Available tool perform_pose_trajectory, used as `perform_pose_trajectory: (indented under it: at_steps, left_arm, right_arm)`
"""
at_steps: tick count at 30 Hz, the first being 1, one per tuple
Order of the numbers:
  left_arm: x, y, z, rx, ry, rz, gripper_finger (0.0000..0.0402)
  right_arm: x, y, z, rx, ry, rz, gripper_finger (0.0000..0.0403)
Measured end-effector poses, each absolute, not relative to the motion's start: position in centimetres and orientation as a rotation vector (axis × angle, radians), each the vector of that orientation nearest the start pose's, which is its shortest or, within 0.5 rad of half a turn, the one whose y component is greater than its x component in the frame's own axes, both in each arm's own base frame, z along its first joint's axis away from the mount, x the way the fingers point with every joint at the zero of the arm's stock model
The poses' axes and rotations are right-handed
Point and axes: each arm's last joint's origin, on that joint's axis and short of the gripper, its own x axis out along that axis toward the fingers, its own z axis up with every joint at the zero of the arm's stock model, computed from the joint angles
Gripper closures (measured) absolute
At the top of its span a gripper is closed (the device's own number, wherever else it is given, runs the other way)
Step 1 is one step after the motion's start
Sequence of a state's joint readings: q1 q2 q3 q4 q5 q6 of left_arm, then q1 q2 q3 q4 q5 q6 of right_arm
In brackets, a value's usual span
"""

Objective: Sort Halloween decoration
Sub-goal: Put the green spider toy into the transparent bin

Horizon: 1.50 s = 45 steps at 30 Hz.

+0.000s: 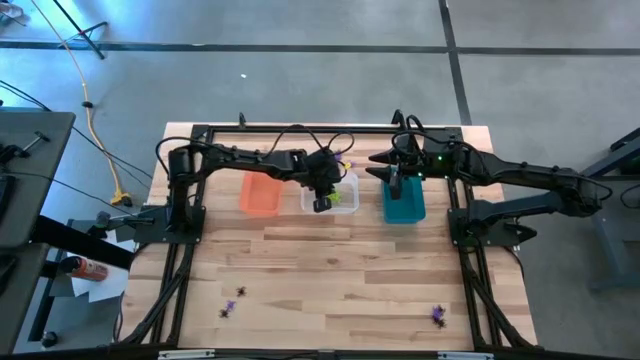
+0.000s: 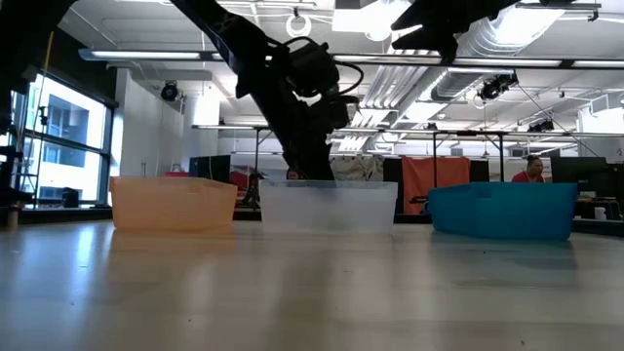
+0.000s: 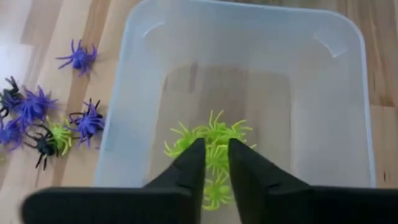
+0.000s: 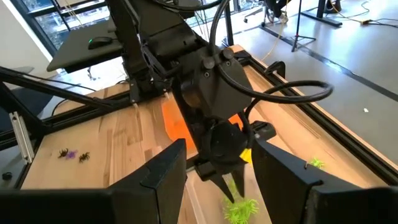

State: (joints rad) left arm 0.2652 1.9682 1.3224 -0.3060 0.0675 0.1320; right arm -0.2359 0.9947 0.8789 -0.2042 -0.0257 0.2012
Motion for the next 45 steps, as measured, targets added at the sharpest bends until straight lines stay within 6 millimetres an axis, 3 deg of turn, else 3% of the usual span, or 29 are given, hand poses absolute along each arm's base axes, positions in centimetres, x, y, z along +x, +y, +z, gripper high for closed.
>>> perform_pose_trajectory:
  at_steps: [4,7,13,17,23,27,32,38,45]
  left_arm:
    - [39.8,11.2,18.5,-0.043,0.98,0.126,0.0276]
    - [39.1,12.1,21.8,-0.048,0.961,0.117,0.0239]
    - [34.8,15.0,29.2,-0.159,0.707,0.182,0.0207]
    - [31.2,15.1,32.3,-0.197,0.474,0.25,0.0209]
    - [27.3,12.7,31.2,-0.293,0.214,0.279,0.0213]
    - [25.6,11.1,29.5,-0.332,0.199,0.292,0.0213]
    - [23.4,10.2,31.0,-0.295,0.114,0.375,0.0213]
    - [20.9,11.4,32.8,-0.208,0.036,0.511,0.0213]
    - [19.6,14.4,31.6,-0.262,0.107,0.464,0.0213]
  right_arm:
    - [21.7,-5.2,32.1,0.243,0.322,-0.242,0.0224]
    - [21.8,-5.2,32.0,0.243,0.324,-0.242,0.0224]
    - [21.6,-5.1,32.4,0.237,0.301,-0.24,0.0224]
    - [21.7,-5.1,32.3,0.238,0.304,-0.24,0.0224]
    - [21.7,-5.1,32.3,0.245,0.301,-0.241,0.0224]
    - [21.7,-5.1,32.3,0.287,0.297,-0.244,0.0224]
    - [22.6,-5.7,31.6,0.419,0.293,-0.33,0.0224]
    - [27.7,-9.6,28.9,0.637,0.397,-0.483,0.0224]
    - [33.9,-15.8,24.5,0.874,0.655,-0.71,0.0224]
